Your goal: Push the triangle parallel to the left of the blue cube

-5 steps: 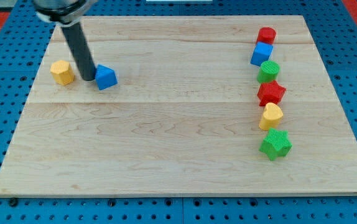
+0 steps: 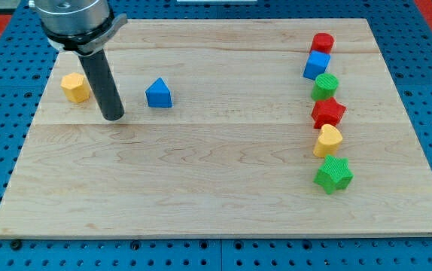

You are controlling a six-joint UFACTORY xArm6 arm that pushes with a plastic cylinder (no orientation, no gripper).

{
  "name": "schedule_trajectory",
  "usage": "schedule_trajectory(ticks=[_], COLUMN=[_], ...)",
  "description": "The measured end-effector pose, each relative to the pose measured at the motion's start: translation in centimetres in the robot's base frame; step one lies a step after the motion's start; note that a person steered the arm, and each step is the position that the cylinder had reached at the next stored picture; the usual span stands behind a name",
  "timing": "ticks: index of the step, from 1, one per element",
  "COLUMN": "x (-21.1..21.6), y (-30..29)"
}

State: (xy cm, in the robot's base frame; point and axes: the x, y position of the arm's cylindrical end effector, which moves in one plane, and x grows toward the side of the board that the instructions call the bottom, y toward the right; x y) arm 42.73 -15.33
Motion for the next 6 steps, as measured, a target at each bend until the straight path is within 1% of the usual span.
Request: schedule_trajectory(ticks=[2,3,4,5,6], x=[-2.5,-8.6,-11.6,-12.9,-15.2], y=[6.6,7.6,5.7,2.1,7.0])
